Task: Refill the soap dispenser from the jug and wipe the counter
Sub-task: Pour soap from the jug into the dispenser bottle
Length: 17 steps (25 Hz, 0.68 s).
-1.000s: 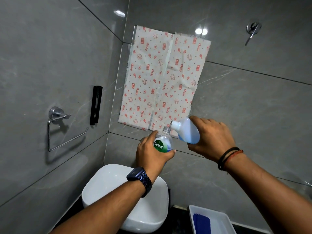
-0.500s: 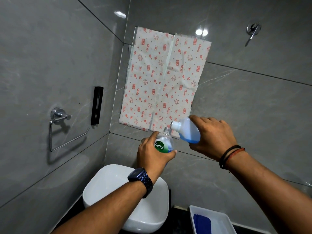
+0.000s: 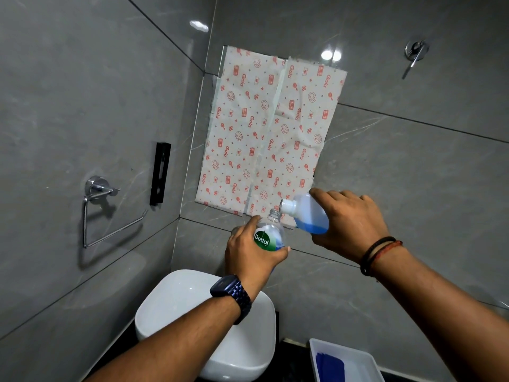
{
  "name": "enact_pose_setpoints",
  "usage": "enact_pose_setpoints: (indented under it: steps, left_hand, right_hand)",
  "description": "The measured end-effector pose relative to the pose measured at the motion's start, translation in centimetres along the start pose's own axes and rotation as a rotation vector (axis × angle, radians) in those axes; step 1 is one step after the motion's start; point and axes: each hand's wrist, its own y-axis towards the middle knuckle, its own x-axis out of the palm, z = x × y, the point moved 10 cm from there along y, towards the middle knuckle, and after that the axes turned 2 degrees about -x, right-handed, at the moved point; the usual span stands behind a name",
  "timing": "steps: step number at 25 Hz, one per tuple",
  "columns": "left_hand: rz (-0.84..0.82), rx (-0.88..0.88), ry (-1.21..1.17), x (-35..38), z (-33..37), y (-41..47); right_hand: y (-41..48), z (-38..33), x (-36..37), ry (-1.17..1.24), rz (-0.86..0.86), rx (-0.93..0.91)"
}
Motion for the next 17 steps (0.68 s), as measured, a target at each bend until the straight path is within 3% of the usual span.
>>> enact_pose_setpoints:
  steps: [17]
  left_hand:
    - [-0.023,0.016,0.021,0.28,0.70,-0.09]
  right_hand:
    - [0.00,0.28,-0.84,-0.031,-0.006,-0.011]
